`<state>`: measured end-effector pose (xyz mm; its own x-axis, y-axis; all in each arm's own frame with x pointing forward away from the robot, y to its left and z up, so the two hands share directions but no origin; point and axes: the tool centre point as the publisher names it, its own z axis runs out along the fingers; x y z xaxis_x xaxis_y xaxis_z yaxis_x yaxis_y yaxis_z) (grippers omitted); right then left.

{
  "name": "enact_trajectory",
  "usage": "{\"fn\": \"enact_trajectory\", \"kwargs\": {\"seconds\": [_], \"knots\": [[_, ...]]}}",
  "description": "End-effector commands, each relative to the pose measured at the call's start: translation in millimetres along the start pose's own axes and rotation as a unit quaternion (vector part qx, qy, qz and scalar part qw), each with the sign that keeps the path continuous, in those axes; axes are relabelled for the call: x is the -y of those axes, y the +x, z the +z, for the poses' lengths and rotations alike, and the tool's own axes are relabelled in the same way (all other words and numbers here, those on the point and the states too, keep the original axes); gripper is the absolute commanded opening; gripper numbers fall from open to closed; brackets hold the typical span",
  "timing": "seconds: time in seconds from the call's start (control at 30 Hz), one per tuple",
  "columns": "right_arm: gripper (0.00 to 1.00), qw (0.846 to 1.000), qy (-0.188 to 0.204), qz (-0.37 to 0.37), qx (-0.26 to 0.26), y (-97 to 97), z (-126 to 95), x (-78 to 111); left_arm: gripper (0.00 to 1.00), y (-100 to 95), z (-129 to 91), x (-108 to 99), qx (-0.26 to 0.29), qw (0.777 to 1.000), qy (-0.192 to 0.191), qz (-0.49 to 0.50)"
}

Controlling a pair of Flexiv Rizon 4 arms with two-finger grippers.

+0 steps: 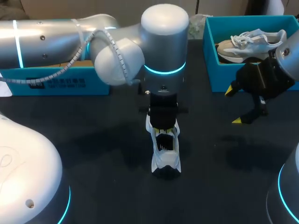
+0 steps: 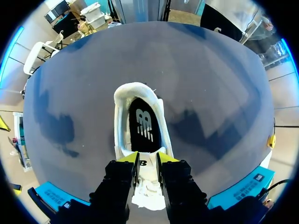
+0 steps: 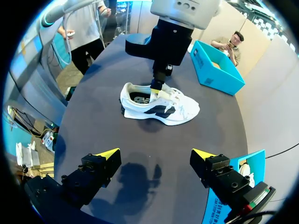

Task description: Take the shoe out of the shoebox, open the shoe tongue, remove and reinsert the insole, then place the shoe into the shoebox

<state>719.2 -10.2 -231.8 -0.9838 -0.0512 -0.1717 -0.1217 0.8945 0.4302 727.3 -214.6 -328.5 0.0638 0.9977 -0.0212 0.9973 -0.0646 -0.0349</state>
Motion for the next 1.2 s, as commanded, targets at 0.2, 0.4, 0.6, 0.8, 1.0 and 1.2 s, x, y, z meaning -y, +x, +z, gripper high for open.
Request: {"fn": "enact_trajectory", "kwargs": {"seconds": [0.2,0.4,0.6,0.8,1.0,1.2], "knots": [[1.00,1.000,0.002,0.000,0.001,0.2,1.3,-0.3,0.30,-0.9,-5.0,-21.9,-0.003,1.000,-0.014,-0.022],[1.00,1.000,0.002,0.000,0.001,0.2,1.3,-0.3,0.28,-8.0,15.7,-17.2,-0.015,1.000,-0.006,-0.020],[1.00,1.000,0.002,0.000,0.001,0.2,1.3,-0.3,0.29,-4.0,20.2,-1.0,-0.016,1.000,0.001,-0.019],[1.00,1.000,0.002,0.000,0.001,0.2,1.3,-0.3,0.30,10.5,-4.0,7.0,0.005,0.998,0.001,-0.067],[1.00,1.000,0.002,0.000,0.001,0.2,1.3,-0.3,0.35,24.4,-22.7,19.7,-0.001,0.992,0.004,-0.125],[1.00,1.000,0.002,0.000,0.001,0.2,1.3,-0.3,0.45,49.2,-38.1,32.5,0.025,0.974,0.039,-0.221]]}}
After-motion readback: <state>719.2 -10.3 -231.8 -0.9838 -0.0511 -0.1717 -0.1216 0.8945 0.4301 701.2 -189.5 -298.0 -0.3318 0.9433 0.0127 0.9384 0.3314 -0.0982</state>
